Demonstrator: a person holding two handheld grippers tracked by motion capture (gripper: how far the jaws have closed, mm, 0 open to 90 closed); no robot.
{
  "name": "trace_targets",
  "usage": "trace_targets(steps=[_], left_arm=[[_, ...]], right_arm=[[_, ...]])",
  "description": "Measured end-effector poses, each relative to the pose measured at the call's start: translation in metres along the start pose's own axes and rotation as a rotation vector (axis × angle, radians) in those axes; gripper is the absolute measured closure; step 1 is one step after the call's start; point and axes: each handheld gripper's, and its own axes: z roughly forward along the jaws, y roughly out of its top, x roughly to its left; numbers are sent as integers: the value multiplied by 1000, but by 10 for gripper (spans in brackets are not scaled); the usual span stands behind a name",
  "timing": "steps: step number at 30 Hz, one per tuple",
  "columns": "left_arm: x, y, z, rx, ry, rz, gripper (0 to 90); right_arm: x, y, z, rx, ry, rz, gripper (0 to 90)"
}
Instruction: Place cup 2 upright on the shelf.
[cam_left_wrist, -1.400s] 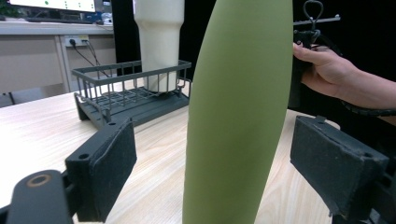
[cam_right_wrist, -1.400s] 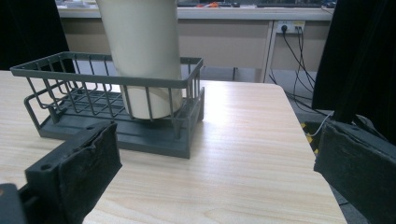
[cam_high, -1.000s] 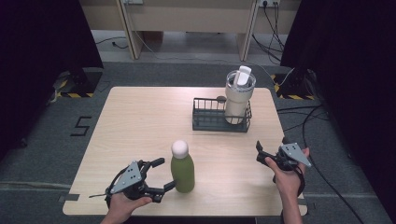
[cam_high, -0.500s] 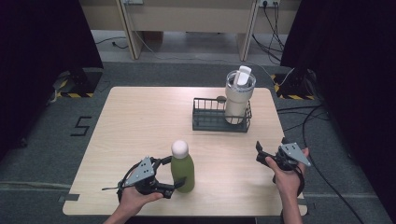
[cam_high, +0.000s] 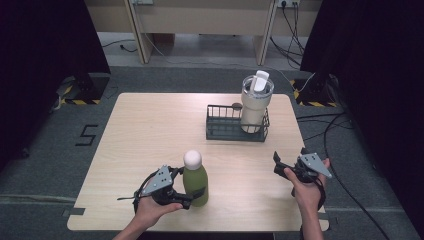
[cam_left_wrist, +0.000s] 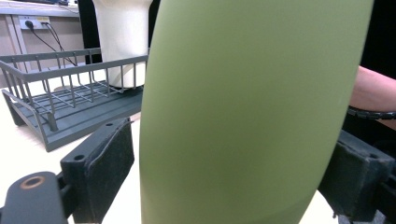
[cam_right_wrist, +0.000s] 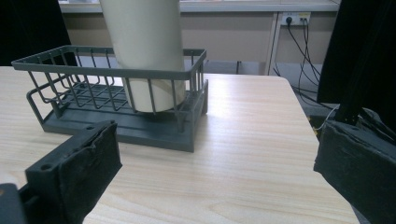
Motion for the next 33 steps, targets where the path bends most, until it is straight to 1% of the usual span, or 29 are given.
trace_targets(steps=[3, 6, 8, 18, 33], left_arm=[[0, 0, 1, -5, -2, -3, 131], [0, -1, 1, -10, -9, -2, 162], [-1, -1, 1, -11, -7, 8, 184], [-2, -2, 1, -24, -2, 26, 194], [-6, 1, -1, -12, -4, 59, 198]], right_arm=[[1, -1, 0, 6, 2, -2, 2], [2, 0, 1, 7, 9, -3, 2], [2, 0, 1, 7, 9, -4, 4], [3, -2, 2, 15, 11, -4, 9], [2, -2, 1, 15, 10, 0, 18]])
